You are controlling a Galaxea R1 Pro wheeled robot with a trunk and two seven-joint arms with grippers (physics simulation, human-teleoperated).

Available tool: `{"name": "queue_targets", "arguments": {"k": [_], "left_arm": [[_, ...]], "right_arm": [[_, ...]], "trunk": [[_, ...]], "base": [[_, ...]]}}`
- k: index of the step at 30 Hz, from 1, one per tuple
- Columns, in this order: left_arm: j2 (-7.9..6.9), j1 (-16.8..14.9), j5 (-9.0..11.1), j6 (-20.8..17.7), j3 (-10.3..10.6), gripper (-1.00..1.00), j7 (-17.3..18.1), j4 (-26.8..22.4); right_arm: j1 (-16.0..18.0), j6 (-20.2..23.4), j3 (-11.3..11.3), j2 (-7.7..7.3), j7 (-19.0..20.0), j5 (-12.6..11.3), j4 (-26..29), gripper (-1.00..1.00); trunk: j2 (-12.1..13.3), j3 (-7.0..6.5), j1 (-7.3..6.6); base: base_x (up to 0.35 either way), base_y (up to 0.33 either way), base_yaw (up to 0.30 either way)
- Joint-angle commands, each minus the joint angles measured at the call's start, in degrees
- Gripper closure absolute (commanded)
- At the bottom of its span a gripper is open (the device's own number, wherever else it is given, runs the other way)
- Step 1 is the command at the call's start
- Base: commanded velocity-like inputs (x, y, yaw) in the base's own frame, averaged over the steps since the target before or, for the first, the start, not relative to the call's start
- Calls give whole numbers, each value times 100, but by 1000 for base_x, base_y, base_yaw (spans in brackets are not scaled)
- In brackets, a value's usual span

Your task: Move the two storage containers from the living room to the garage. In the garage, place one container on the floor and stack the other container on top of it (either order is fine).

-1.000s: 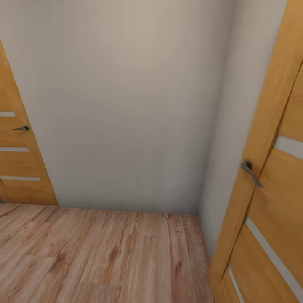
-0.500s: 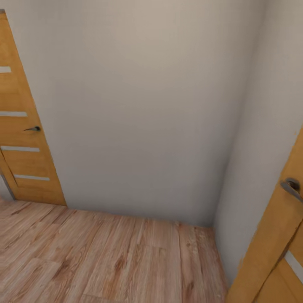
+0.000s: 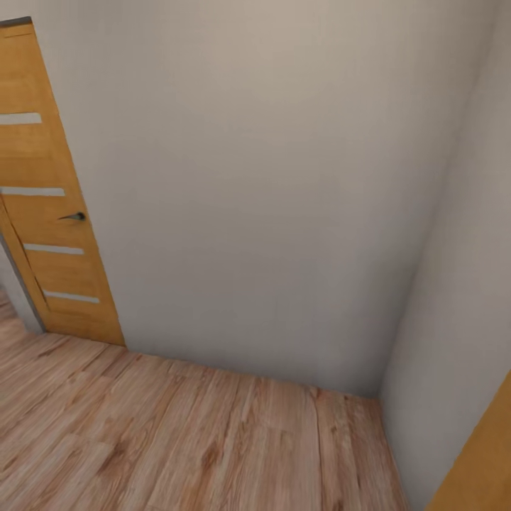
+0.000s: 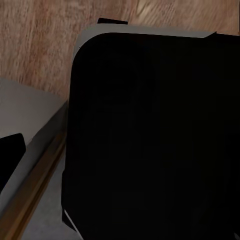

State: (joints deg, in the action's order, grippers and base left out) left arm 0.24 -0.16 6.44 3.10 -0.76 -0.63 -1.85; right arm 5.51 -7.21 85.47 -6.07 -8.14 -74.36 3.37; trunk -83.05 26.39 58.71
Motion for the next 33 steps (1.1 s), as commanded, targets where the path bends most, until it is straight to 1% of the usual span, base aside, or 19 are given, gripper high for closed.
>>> {"name": "queue_targets", "arguments": {"k": [1,12,21,33], "left_arm": [[0,-2,51,15,-3,-100,-7,1],[2,-2,59,15,-12,-100,1,1],[2,-2,59,15,-12,-100,1,1],[2,-2,59,15,-12,-100,-6,1]], "right_arm": [[2,-8,49,-7,-40,-48,23,-100],[2,-8,49,2,-45,-49,23,-100],[2,-92,49,9,-46,-48,23,-100],[2,-95,49,8,-45,-50,23,-100]], "trunk": [[-3,6,1],[-3,6,1],[-3,6,1],[-3,6,1]], "base": [[178,-62,4],[278,-169,4],[24,-15,254],[0,0,278]]}}
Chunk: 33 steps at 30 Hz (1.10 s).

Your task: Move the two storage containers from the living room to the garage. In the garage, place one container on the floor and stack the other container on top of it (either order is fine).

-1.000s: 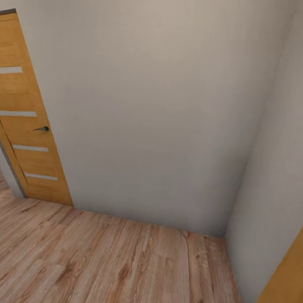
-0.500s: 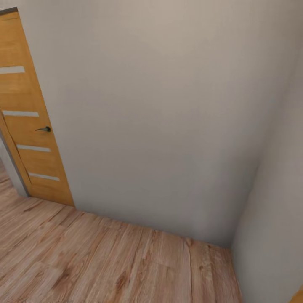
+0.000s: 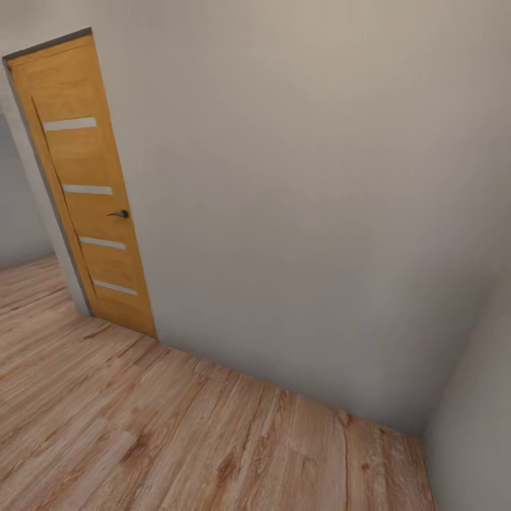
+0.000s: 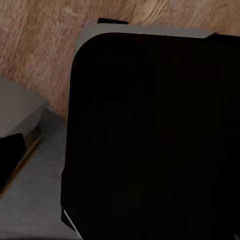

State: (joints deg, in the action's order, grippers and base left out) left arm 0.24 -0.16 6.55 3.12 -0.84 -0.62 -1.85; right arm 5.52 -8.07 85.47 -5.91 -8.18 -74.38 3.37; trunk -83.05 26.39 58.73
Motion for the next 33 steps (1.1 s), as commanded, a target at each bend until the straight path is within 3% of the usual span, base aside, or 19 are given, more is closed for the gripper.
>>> {"name": "queue_targets", "arguments": {"k": [1,24,33], "left_arm": [[2,-1,48,13,-4,-100,-5,0],[4,-1,48,12,-4,-100,-8,0],[2,-1,49,5,-4,-100,-8,0]], "right_arm": [[2,-10,49,-7,-38,-47,24,-100],[2,-9,49,-6,-40,-45,24,-100],[2,-2,49,-6,-36,-50,24,-100]], "trunk": [[-3,5,0],[-3,5,0],[-3,5,0]], "base": [[0,0,278],[1,0,278],[281,0,74]]}}
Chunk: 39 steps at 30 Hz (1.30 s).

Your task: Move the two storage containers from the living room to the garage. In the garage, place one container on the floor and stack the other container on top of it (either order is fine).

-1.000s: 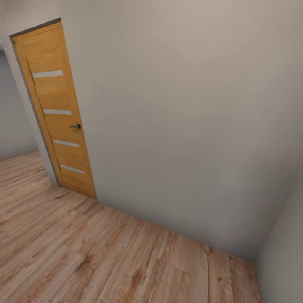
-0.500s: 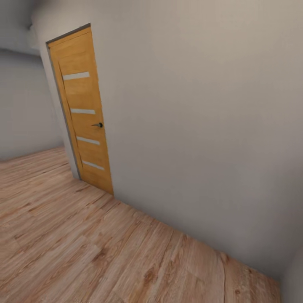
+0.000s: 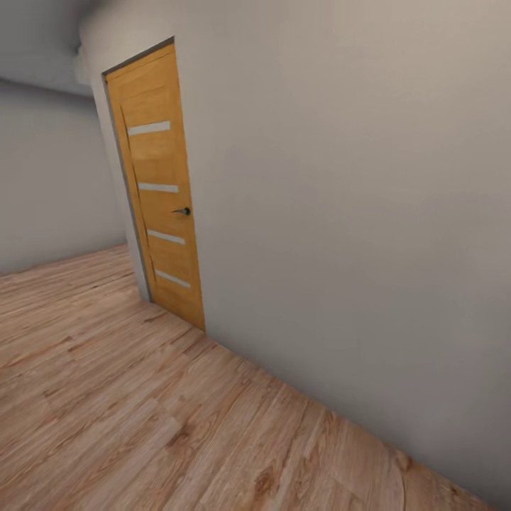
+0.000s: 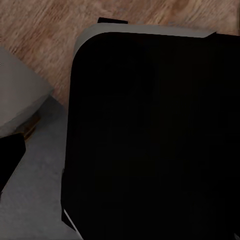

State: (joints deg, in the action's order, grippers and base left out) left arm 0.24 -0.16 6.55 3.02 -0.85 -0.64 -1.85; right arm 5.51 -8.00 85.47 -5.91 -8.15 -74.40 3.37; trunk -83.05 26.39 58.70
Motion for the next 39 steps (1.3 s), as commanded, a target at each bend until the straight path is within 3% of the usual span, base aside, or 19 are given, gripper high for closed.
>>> {"name": "queue_targets", "arguments": {"k": [1,14,39], "left_arm": [[2,-2,48,15,-3,-100,-7,0],[2,-2,52,15,-3,-100,-7,0],[2,-2,51,15,-3,-100,-7,0]], "right_arm": [[2,-8,49,-7,-39,-48,23,-100],[2,-12,49,-7,-46,-48,23,-100],[2,-23,49,-7,-47,-48,23,-100]], "trunk": [[-3,6,3],[-3,6,3],[-3,6,3]], "base": [[320,0,3],[321,0,21],[322,0,266]]}}
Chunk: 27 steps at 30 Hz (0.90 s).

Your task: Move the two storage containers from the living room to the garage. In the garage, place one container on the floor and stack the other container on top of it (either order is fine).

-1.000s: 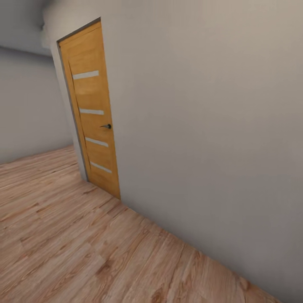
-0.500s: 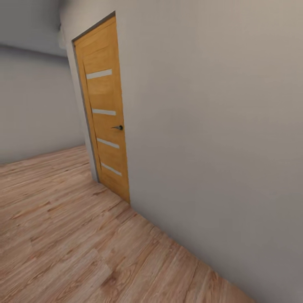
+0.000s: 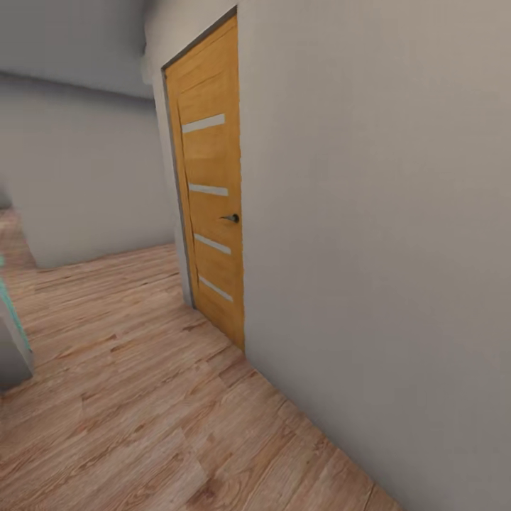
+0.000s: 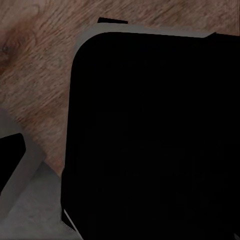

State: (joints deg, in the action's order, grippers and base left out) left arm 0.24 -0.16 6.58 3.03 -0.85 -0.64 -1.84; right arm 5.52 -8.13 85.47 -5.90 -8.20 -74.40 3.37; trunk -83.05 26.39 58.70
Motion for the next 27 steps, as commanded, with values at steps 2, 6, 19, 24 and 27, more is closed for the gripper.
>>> {"name": "queue_targets", "arguments": {"k": [2,6,19,24,27], "left_arm": [[2,-2,48,13,-3,-100,-7,0],[2,-2,50,13,-3,-100,-7,0],[2,-2,48,13,-3,-100,-7,0],[2,-2,52,13,-3,-100,-7,0],[2,-2,48,13,-3,-100,-7,0]], "right_arm": [[2,-11,49,-8,-40,-48,23,-100],[2,-12,49,-8,-40,-48,23,-100],[2,-13,49,-8,-41,-48,23,-100],[2,-13,49,-8,-41,-48,23,-100],[2,-13,49,-8,-41,-48,23,-100]], "trunk": [[-2,5,3],[-2,5,3],[-2,5,3],[-2,5,3],[-2,5,3]], "base": [[322,0,274],[322,0,274],[322,0,275],[322,0,274],[322,0,274]]}}
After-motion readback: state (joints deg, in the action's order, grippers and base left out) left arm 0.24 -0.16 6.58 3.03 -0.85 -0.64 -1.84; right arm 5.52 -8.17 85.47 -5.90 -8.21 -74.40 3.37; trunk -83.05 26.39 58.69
